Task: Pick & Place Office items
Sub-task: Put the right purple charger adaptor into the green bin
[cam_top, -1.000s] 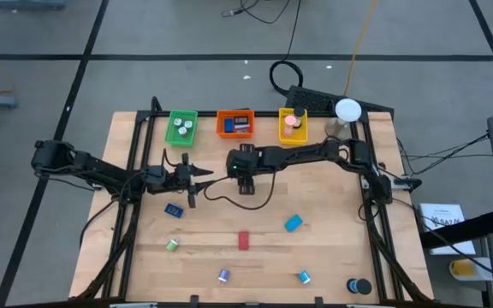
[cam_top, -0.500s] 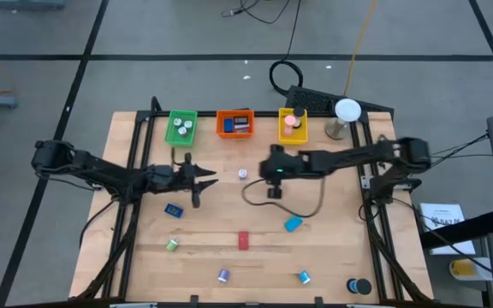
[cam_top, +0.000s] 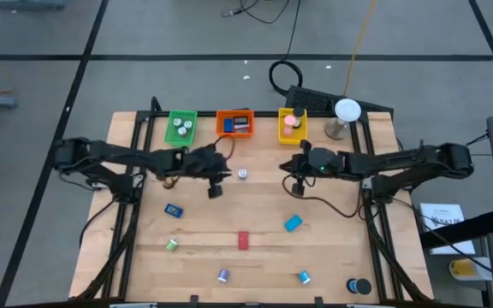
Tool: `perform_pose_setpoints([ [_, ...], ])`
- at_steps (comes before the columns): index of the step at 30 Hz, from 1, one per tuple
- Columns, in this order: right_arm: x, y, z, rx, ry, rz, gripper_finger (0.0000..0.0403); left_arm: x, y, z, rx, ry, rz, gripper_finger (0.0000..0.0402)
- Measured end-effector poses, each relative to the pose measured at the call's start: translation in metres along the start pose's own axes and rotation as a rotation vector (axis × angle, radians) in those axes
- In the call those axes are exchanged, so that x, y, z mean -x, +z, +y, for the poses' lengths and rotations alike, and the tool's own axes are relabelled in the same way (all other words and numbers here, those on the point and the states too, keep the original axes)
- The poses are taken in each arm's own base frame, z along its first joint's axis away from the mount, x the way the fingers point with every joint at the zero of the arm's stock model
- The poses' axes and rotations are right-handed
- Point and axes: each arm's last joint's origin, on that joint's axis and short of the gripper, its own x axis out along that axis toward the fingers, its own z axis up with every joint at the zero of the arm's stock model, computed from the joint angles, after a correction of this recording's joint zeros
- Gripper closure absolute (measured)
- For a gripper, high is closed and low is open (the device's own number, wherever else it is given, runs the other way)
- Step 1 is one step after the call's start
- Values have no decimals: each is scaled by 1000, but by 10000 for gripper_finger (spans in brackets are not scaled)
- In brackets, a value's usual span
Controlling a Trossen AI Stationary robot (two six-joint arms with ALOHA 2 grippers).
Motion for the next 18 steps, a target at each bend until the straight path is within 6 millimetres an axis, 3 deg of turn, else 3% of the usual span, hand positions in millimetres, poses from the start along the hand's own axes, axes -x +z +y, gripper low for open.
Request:
perform_pose_setpoints([
  [5,6,0,0,-2,0,-18,399,-24,12,14,-9,22,119,242],
  [11,5,-1,0,0,2,-4,401,-49,22,27,-35,-33,145,140],
  [18,5,-1,0,1,5,-7,402,-70,24,32,-100,-45,167,83],
])
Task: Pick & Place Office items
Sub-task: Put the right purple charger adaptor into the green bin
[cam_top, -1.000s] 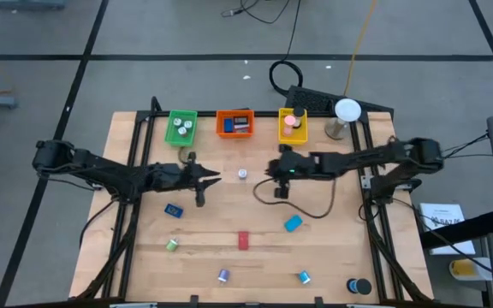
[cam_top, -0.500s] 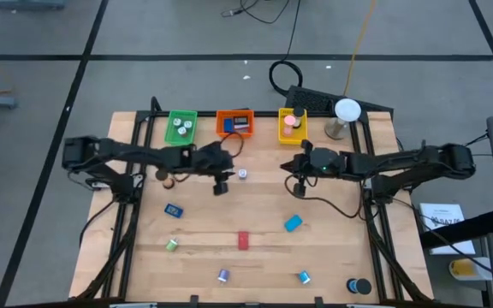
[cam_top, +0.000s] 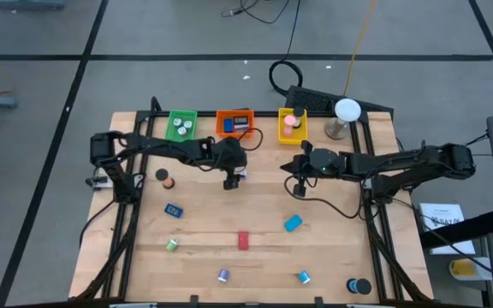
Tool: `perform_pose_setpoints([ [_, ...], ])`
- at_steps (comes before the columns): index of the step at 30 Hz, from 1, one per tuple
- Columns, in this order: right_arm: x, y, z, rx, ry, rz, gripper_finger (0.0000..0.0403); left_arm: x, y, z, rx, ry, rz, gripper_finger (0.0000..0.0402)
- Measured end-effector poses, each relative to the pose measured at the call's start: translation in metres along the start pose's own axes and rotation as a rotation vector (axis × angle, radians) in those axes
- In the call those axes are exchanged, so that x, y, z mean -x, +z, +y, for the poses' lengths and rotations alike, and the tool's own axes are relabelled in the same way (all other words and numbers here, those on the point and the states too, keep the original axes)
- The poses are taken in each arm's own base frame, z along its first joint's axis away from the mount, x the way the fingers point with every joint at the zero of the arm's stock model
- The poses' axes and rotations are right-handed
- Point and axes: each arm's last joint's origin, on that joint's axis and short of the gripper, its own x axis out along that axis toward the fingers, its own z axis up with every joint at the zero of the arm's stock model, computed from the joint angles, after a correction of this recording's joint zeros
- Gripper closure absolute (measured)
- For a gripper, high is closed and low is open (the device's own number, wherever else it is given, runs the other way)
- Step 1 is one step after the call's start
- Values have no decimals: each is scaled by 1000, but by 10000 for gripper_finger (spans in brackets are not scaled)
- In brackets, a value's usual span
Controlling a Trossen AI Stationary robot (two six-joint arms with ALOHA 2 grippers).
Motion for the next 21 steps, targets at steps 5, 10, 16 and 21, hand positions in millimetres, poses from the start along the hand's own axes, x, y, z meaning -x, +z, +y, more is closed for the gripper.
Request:
perform_pose_setpoints([
  [5,0,0,1,3,2,-2,402,-14,-7,-1,-15,8,45,78],
  [10,0,1,1,7,3,-9,401,-24,-10,-2,-19,12,52,83],
  [16,0,1,1,8,2,-7,402,-30,-10,-2,-24,18,34,141],
  [21,0,1,1,10,2,-7,402,-32,-11,-5,-40,11,40,196],
])
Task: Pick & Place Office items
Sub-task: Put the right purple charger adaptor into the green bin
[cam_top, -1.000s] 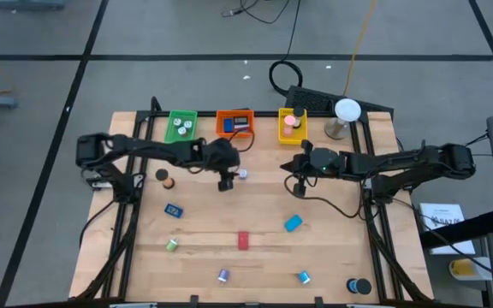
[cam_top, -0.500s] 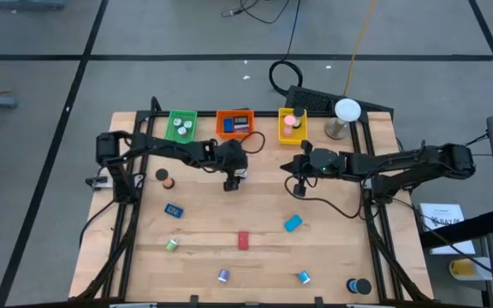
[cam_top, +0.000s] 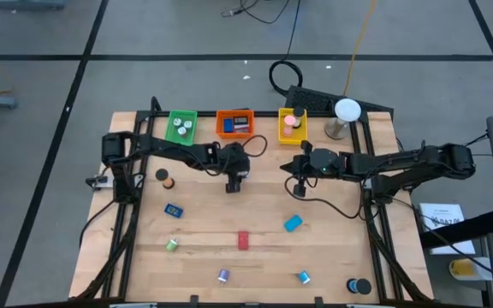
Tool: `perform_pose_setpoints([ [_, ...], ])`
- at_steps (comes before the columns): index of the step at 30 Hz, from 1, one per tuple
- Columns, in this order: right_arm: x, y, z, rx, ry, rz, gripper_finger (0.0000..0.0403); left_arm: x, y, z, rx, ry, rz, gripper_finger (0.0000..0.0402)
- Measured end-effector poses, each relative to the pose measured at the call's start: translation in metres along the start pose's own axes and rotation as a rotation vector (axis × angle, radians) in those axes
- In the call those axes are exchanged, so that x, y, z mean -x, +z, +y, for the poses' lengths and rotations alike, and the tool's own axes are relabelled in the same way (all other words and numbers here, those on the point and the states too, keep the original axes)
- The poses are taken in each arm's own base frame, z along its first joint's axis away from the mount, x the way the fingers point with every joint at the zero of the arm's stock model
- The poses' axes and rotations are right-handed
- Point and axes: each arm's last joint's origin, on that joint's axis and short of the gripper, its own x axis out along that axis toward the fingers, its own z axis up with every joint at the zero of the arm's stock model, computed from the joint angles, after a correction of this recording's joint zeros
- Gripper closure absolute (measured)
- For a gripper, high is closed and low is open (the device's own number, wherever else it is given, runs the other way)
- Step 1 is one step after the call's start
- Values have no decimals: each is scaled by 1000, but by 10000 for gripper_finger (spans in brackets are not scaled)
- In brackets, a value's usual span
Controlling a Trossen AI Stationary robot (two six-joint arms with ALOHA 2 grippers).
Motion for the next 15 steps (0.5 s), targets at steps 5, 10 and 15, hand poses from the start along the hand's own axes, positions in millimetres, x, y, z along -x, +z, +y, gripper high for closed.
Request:
perform_pose_setpoints([
  [5,0,0,0,2,0,0,401,-1,0,-3,-22,-8,4,230],
  [10,0,0,0,1,0,0,402,-1,0,-3,-10,-29,-1,258],
  [15,0,0,0,1,0,2,401,13,1,7,42,-8,3,261],
])
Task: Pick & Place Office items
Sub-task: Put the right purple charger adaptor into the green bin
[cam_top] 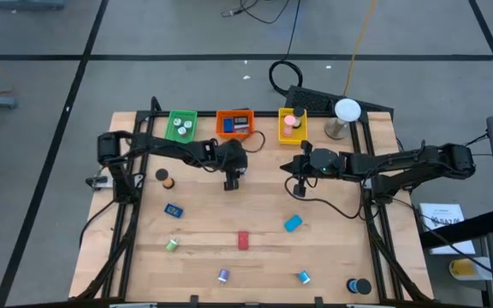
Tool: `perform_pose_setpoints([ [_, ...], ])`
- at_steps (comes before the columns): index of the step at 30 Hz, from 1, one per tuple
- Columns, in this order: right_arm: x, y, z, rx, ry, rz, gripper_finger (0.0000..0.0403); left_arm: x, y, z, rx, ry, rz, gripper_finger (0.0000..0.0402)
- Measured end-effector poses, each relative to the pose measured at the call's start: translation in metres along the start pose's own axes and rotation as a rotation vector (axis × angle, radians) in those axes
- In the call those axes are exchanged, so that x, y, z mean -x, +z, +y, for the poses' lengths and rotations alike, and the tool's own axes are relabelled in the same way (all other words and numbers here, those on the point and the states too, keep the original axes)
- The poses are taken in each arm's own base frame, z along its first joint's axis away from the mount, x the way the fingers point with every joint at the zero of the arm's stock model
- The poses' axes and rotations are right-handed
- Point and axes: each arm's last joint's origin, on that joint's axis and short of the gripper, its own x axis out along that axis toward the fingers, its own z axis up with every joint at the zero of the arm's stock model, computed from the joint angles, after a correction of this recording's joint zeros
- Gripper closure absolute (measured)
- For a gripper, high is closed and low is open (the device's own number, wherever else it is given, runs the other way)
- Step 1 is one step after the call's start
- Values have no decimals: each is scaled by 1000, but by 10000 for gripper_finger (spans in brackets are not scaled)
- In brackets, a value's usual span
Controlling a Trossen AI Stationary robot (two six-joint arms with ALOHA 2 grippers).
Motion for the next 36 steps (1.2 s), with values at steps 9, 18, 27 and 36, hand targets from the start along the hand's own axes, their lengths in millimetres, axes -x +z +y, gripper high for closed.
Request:
perform_pose_setpoints([
  [9,0,0,0,1,0,4,401,120,2,26,211,199,-32,261],
  [18,0,0,0,-3,1,3,401,200,-33,51,507,453,-20,258],
  [27,0,0,0,-2,1,3,401,172,-75,92,641,499,41,257],
  [36,0,0,0,0,1,3,402,142,-126,117,729,514,21,257],
])
